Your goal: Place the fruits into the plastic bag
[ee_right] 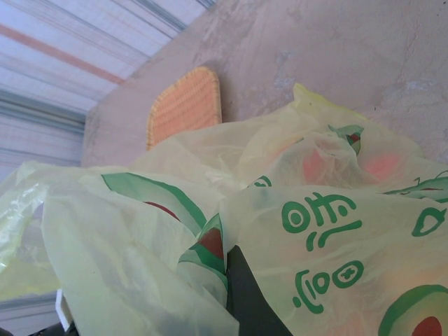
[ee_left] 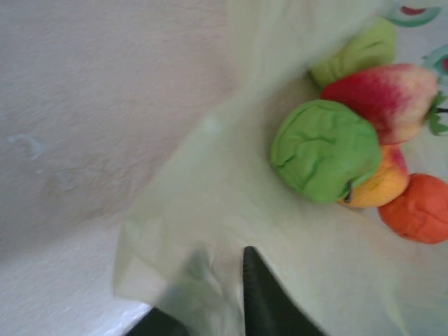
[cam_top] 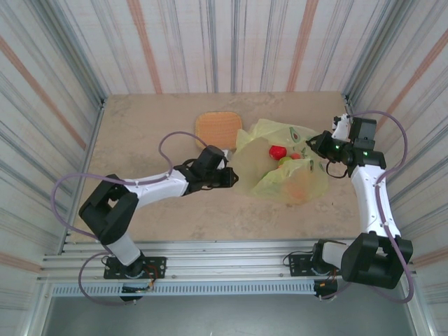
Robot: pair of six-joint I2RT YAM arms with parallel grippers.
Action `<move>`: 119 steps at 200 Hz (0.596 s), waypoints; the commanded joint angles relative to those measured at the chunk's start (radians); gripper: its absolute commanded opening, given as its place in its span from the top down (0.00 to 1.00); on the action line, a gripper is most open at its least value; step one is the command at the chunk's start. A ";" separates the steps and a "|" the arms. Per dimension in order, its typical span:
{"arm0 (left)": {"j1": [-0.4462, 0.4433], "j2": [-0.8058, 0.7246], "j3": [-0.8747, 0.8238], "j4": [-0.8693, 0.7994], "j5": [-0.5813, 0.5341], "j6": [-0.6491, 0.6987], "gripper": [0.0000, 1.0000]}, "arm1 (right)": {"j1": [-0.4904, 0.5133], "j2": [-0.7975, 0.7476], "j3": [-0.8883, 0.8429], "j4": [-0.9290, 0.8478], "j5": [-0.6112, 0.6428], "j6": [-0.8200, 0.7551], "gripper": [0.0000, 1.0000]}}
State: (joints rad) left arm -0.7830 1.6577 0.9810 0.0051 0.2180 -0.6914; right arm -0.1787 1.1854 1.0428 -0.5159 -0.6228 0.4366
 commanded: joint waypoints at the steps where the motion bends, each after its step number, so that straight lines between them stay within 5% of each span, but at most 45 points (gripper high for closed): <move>1: -0.005 -0.016 0.057 0.037 0.061 -0.005 0.93 | 0.002 0.007 0.018 0.006 -0.006 0.017 0.98; 17: -0.007 -0.047 0.085 0.038 0.084 0.000 1.00 | 0.006 -0.004 0.040 -0.004 0.001 0.017 0.98; 119: -0.038 -0.080 0.329 0.110 0.190 -0.027 1.00 | 0.053 -0.057 0.154 -0.104 0.166 -0.027 0.98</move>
State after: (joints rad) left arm -0.8196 1.5620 1.2850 0.0883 0.3752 -0.6968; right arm -0.1501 1.1248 1.2026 -0.5892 -0.5179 0.4328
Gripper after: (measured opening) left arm 0.049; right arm 0.048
